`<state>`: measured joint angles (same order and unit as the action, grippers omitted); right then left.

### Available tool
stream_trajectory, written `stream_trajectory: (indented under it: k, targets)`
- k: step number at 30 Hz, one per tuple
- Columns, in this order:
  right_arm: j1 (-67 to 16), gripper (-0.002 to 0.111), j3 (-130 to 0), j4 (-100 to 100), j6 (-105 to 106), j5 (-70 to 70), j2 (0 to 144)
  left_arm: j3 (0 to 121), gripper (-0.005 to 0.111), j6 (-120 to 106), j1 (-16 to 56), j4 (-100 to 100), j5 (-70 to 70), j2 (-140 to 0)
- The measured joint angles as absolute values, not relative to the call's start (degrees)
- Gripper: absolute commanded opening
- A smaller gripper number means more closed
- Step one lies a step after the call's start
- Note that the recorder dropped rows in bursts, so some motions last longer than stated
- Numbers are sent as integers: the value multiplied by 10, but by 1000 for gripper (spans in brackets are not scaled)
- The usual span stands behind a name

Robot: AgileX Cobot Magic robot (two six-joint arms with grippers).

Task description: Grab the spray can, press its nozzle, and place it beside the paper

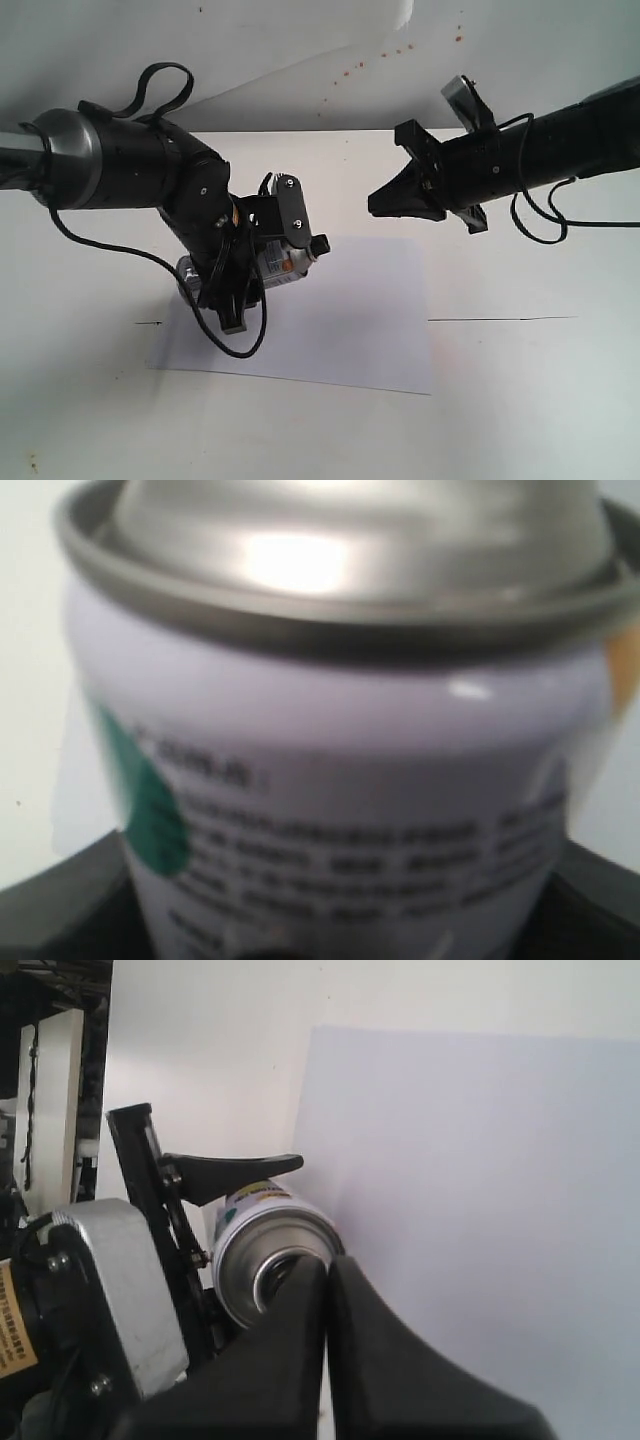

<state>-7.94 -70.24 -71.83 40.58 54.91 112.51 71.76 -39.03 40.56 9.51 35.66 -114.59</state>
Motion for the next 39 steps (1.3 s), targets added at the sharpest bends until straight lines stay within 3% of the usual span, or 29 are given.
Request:
stream_trajectory:
  k: [39]
  targets:
    - [-131,0,-704,-797,480,543,1185,718,0,-337,406,147,351,-1162]
